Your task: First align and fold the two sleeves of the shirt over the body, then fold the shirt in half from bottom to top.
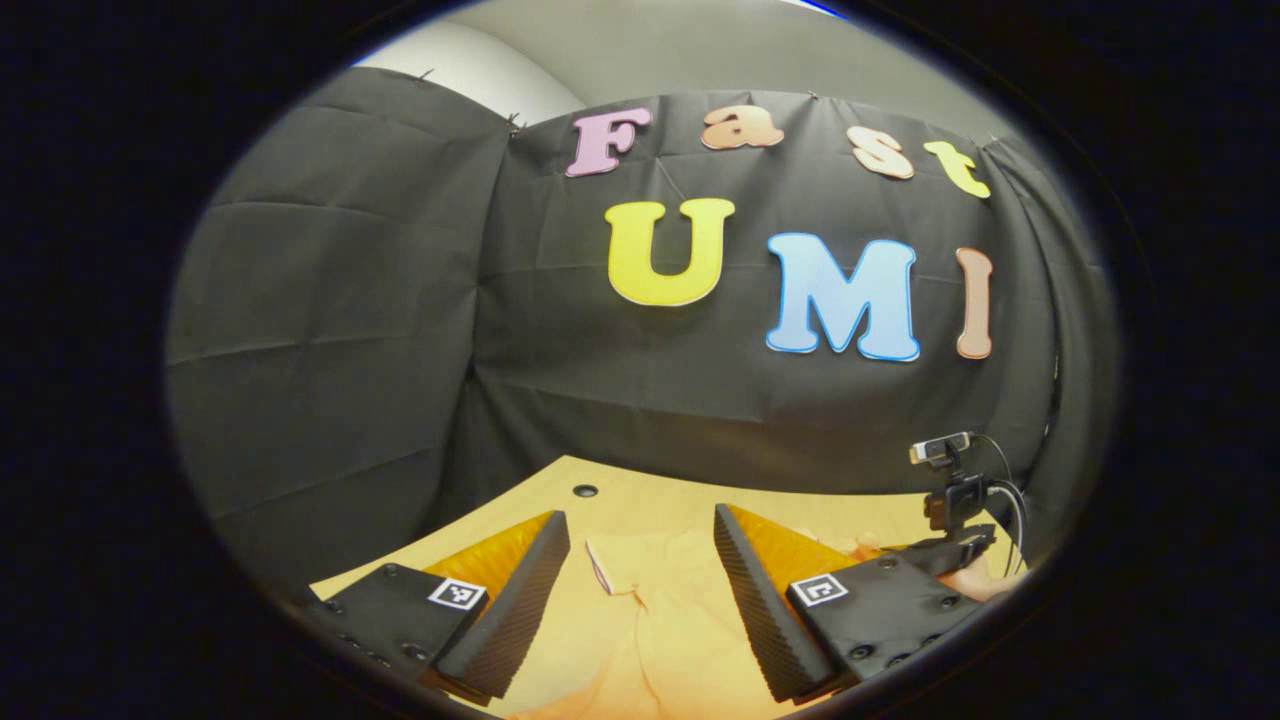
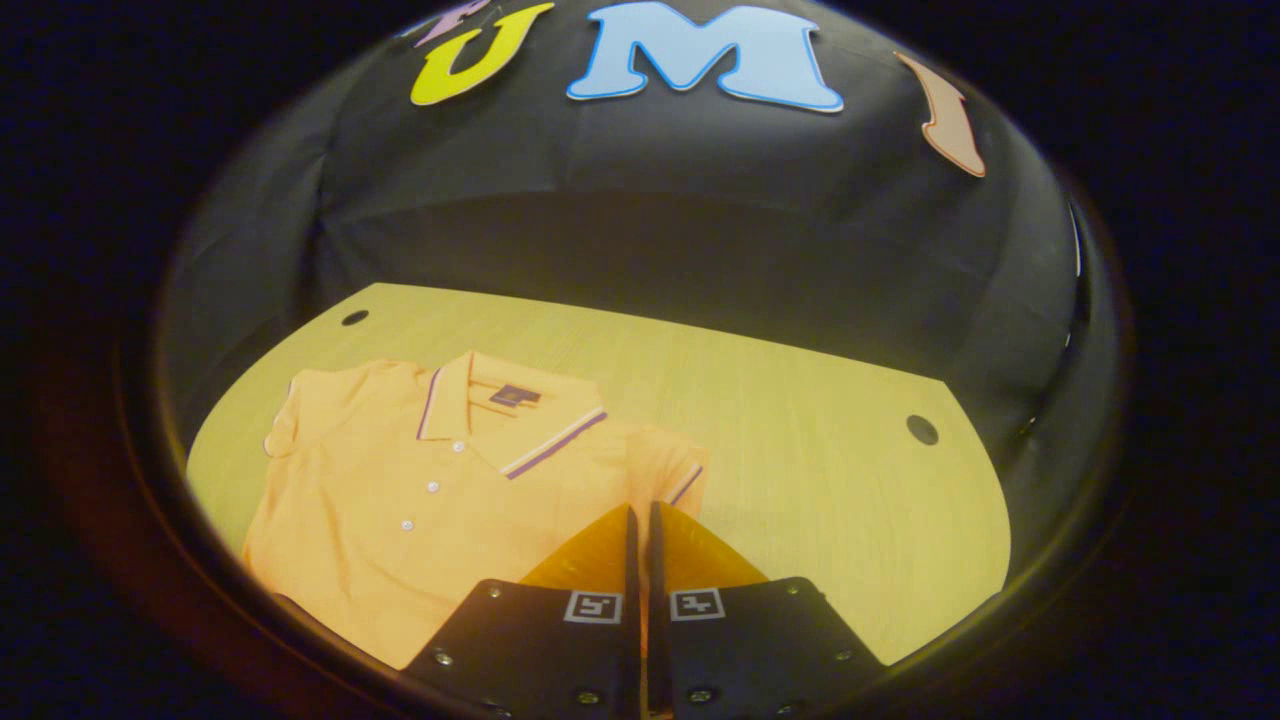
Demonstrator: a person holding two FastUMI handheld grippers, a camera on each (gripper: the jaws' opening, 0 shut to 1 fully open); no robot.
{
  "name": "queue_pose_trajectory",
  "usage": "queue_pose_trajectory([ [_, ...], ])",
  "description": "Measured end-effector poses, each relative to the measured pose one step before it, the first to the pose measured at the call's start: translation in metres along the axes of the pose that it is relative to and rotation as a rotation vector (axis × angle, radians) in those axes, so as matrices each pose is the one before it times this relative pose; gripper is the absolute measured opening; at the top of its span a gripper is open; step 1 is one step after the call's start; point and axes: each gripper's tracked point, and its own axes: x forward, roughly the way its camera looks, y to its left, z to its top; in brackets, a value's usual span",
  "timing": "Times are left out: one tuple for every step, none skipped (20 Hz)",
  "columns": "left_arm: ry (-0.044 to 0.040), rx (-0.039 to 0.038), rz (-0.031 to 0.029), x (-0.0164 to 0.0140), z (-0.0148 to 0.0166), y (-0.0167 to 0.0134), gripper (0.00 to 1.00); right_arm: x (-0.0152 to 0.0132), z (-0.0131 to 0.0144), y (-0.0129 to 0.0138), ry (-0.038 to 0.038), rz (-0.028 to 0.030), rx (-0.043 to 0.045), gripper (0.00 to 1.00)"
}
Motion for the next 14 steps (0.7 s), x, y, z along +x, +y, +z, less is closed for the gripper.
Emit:
queue_pose_trajectory([
  [0.00086,-0.00180,0.00454,-0.00018,-0.00070,0.00215,0.93,0.00069,-0.00237,0.00661,0.00647,0.01513,-0.01466,0.03],
  [0.00189,-0.00255,0.00313,0.00042,-0.00097,0.00076,0.93,0.00042,-0.00094,0.00695,0.00382,0.01646,-0.01246,0.03],
  [0.00238,-0.00321,0.00374,-0.00080,-0.00025,0.00148,0.93,0.00137,-0.00161,0.00656,0.00164,0.01524,-0.01080,0.03],
  [0.00246,-0.00333,0.00252,0.00004,-0.00202,0.00308,0.93,0.00124,-0.00087,0.00621,0.00363,0.01213,-0.00940,0.03],
  [0.00270,-0.00323,0.00185,-0.00105,-0.00203,0.00195,0.93,0.00121,-0.00192,0.00550,0.00567,0.01282,-0.00539,0.03],
  [0.00228,-0.00188,0.00199,0.00072,-0.00152,0.00093,0.93,0.00075,-0.00111,0.00282,0.00734,0.00550,-0.00494,0.06],
  [0.00211,-0.00178,0.00126,0.00107,-0.00070,0.00053,0.93,0.00107,-0.00325,0.00227,0.00950,0.00029,-0.00324,0.06],
  [0.00196,-0.00221,-0.00043,0.00091,-0.00092,0.00191,0.93,0.00057,-0.00269,0.00524,0.01071,0.01611,0.00470,0.06],
  [0.00119,-0.00107,-0.00057,0.00089,-0.00029,0.00128,0.93,-0.00021,-0.00163,0.00334,0.00881,0.00596,0.00201,0.07],
  [0.00212,0.00038,-0.00081,0.00180,-0.00143,0.00109,0.93,-0.00006,0.00010,-0.00106,0.00317,-0.00865,-0.00379,0.12],
  [0.00147,0.00001,-0.00148,0.00128,-0.00079,0.00257,0.93,-0.00134,0.00027,0.00265,-0.00141,0.00995,0.00071,0.12],
  [0.00141,-0.00216,-0.00416,0.00229,0.00048,0.00317,0.93,-0.00221,0.00158,0.00199,-0.00267,-0.00140,0.00399,0.17],
  [0.00145,-0.00278,-0.00454,0.00187,-0.00104,0.00118,0.94,0.00087,0.00023,0.00268,-0.00498,0.00759,0.00442,0.17],
  [0.00199,-0.00170,-0.00461,0.00247,-0.00038,0.00240,0.94,-0.00385,0.00185,0.00090,-0.00346,-0.00724,0.00420,0.28],
])
